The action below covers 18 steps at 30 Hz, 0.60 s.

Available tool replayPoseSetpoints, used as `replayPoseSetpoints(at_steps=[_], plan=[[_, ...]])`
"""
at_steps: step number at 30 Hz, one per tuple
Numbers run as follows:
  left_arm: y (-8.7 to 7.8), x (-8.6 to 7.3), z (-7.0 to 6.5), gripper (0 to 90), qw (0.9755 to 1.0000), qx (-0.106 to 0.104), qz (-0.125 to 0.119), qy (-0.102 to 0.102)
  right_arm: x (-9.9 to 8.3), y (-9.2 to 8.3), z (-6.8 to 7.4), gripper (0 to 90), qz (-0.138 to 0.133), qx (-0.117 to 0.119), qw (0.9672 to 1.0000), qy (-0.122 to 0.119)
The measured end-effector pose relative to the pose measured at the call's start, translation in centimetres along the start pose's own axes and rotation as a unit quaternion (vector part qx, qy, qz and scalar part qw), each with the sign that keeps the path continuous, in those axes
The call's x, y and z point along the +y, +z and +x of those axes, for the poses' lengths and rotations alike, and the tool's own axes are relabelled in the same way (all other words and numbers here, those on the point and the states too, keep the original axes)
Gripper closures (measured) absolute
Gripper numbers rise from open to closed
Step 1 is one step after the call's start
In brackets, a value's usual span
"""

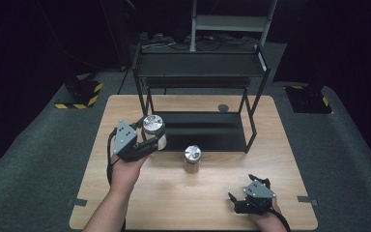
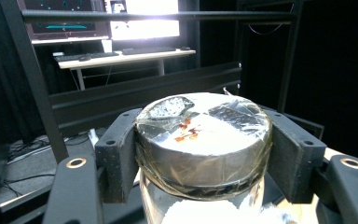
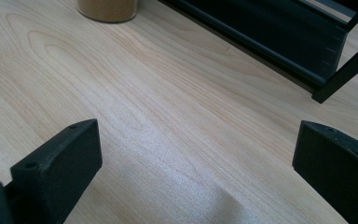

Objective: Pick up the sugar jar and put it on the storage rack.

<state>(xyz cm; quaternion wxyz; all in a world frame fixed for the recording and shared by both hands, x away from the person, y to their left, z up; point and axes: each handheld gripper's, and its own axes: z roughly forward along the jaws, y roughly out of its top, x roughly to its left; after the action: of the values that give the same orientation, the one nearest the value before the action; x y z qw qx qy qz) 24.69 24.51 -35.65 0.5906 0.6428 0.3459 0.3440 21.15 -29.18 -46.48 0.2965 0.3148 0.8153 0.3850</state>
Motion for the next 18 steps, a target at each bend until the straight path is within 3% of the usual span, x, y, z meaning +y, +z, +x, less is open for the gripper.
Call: replayPoseSetpoints(at_steps=[18], plan=[[2.1, 3.2, 0.0, 34.4, 0.9996, 0.001, -0.028, 0.007, -0.1, 0.0, 0.0, 0.4, -0.001, 0.001, 1.0000, 0.001]])
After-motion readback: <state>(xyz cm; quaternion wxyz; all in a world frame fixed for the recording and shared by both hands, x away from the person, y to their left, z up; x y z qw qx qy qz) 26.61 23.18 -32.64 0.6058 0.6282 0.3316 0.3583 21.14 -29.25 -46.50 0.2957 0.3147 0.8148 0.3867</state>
